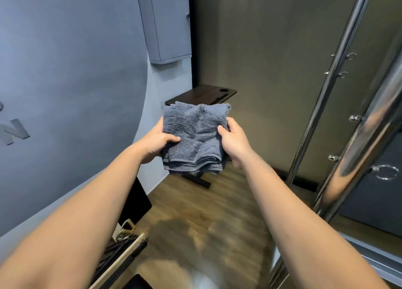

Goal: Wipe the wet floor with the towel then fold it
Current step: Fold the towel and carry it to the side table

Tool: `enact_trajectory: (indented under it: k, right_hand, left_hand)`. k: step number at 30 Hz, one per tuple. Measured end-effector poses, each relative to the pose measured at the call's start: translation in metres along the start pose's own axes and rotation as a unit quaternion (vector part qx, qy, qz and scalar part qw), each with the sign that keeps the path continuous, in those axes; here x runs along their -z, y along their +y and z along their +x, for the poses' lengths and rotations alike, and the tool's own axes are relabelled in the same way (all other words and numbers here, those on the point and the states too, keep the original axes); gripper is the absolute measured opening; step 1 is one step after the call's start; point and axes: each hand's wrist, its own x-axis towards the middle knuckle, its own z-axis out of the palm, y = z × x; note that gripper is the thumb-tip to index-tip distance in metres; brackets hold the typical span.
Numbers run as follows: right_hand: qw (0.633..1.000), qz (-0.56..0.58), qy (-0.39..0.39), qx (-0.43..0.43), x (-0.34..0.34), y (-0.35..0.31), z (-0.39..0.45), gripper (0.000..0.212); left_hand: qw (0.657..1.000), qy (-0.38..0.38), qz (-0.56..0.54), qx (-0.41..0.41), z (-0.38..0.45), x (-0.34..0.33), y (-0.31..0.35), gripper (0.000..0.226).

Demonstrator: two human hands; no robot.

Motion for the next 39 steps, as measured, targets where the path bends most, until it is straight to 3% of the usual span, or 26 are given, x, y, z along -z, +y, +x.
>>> enact_trajectory:
  k: [10,20,29,39]
  right_hand:
    - [0.998,0.049,0.024,-0.030,-0.014,0.022,0.059,0.026]
    - [0.992,-0.018,0.098,-0.080,-0.022,0.076,0.176,0.034]
    - [0.993,-0.052,0.065,-0.084,-0.116,0.107,0.347,0.023]
    - [0.991,-0.028,0.065,-0.117,-0.182,0.138,0.486,0.037]
  left_hand:
    - [0.999,0.016,0.039,0.013,0.065,0.012,-0.001,0.054]
    - [0.997,-0.033,0.073,-0.014,0.201,0.018,-0.039,0.062]
    - [0.999,-0.029,0.041,0.017,0.367,0.129,-0.078,0.059]
    - [0.996,-0.037,0.062,0.046,0.524,0.214,-0.087,0.068]
